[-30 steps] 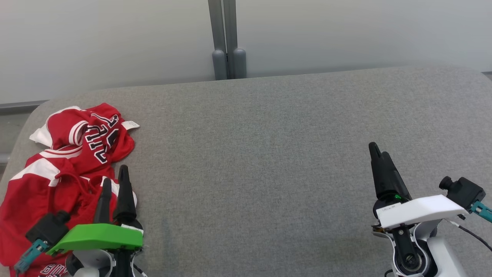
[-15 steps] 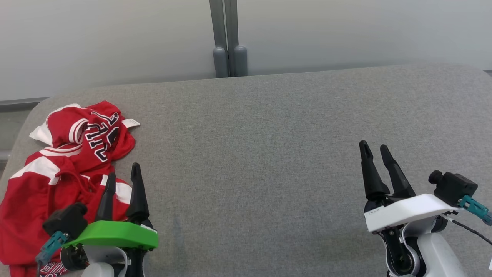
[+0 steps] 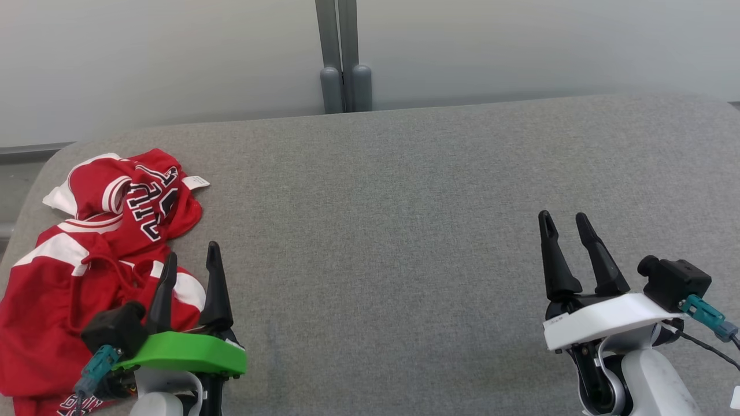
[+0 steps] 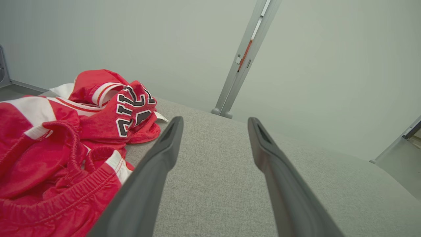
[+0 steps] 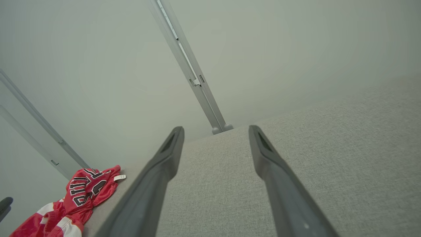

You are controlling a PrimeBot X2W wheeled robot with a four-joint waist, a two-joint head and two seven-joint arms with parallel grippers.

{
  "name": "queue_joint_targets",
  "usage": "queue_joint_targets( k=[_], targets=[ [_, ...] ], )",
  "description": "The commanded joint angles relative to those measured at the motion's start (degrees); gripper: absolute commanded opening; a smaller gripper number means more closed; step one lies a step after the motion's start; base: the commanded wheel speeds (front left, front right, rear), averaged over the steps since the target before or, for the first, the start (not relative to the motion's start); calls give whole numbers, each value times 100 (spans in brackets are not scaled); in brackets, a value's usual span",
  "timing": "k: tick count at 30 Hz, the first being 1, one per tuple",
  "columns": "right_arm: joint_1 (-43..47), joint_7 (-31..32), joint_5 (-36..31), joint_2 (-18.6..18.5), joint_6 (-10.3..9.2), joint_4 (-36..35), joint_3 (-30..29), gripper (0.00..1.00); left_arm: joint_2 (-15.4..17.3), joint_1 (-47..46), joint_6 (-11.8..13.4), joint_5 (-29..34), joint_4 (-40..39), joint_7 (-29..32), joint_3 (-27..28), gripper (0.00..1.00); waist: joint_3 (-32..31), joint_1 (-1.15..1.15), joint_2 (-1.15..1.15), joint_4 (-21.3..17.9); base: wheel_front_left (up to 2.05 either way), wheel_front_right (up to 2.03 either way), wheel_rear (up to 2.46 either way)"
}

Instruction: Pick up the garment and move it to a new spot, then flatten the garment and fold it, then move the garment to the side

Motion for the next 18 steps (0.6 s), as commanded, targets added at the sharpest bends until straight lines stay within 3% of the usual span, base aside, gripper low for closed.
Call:
queue_joint_targets(
  k=[1,18],
  targets=[
    [-124,-57,-149,-9,15,-43,4,100,49,-121,12,190,-55,-57,-22,100,10,0,0,1,0,0,0],
    [-136,-270,-872,5,15,-46,45,100,53,-135,55,910,-48,-268,-157,100,55,0,0,23,0,0,0]
  ],
)
